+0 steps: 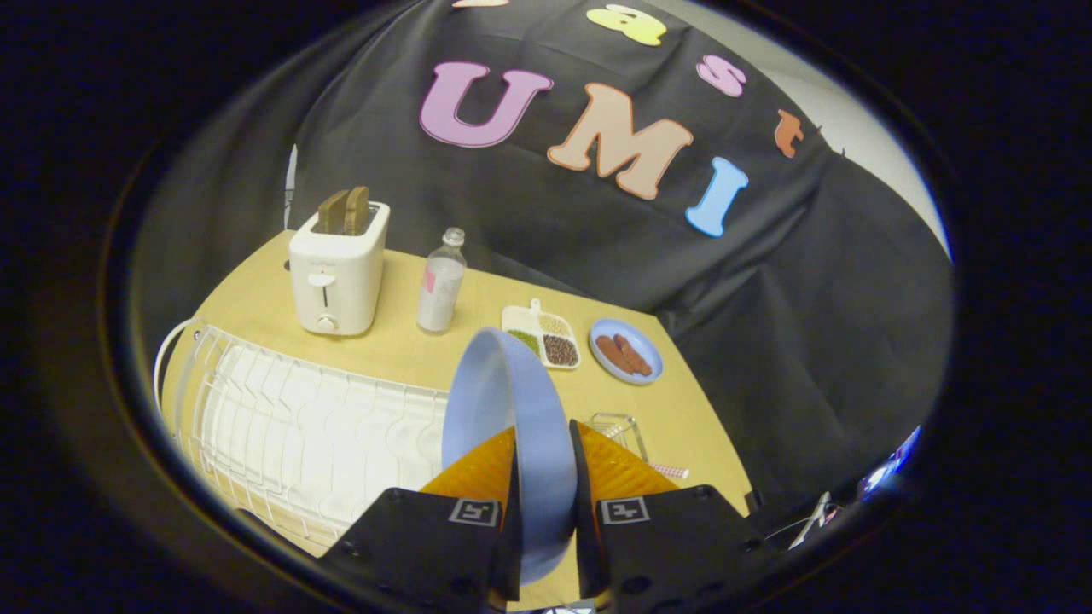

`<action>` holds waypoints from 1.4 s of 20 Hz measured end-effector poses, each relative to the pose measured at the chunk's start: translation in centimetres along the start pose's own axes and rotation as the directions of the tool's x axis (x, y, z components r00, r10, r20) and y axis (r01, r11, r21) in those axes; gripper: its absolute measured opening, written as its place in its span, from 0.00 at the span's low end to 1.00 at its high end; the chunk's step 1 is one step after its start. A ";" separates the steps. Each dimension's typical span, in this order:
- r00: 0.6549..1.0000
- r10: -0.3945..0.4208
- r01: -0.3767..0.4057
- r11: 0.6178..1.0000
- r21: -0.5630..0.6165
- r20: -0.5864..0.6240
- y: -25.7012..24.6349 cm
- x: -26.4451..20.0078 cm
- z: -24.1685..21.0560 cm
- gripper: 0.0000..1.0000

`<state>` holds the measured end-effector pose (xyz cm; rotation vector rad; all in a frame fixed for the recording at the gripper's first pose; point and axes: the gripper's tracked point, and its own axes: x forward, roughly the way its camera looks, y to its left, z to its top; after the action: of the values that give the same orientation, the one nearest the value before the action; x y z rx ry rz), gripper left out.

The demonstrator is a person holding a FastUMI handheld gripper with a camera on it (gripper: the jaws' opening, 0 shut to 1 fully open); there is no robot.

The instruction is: Take the plate from the dish rack, then take the spoon from the basket and place it into the plate.

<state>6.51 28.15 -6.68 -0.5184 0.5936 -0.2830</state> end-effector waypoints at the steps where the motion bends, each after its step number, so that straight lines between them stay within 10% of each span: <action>1: 1.000 -0.002 0.002 1.000 -0.004 0.021 -0.3 -0.5 0.7 0.29; 8: 0.991 0.131 -0.135 0.960 0.246 0.034 -6.5 -2.5 1.3 0.29; 19: 0.884 0.406 -0.443 0.565 0.697 0.233 -18.0 -5.3 -9.2 0.28; 28: 0.858 0.483 -0.421 0.465 0.779 0.175 -15.8 -0.7 -22.5 0.28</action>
<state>-9.08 6.68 -13.79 0.5588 0.5839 -0.0267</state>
